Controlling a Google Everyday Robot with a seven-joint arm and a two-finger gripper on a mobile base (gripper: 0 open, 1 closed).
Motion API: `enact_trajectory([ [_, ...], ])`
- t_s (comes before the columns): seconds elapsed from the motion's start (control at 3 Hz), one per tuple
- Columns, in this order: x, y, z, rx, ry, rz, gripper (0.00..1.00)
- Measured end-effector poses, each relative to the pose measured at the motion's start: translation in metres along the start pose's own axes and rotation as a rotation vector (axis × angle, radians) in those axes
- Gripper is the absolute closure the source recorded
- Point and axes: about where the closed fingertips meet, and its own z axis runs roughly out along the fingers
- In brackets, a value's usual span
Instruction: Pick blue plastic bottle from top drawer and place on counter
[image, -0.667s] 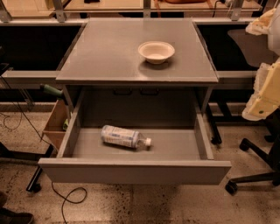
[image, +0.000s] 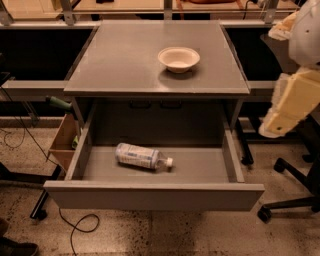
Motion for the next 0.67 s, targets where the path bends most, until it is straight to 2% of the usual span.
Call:
enact_trajectory([
  [0.33,-0.041,0.011,0.04,0.017,-0.06,0.034,0.0],
  [0.67,-0.108,0.025,0.12,0.013,-0.099,0.01,0.0],
])
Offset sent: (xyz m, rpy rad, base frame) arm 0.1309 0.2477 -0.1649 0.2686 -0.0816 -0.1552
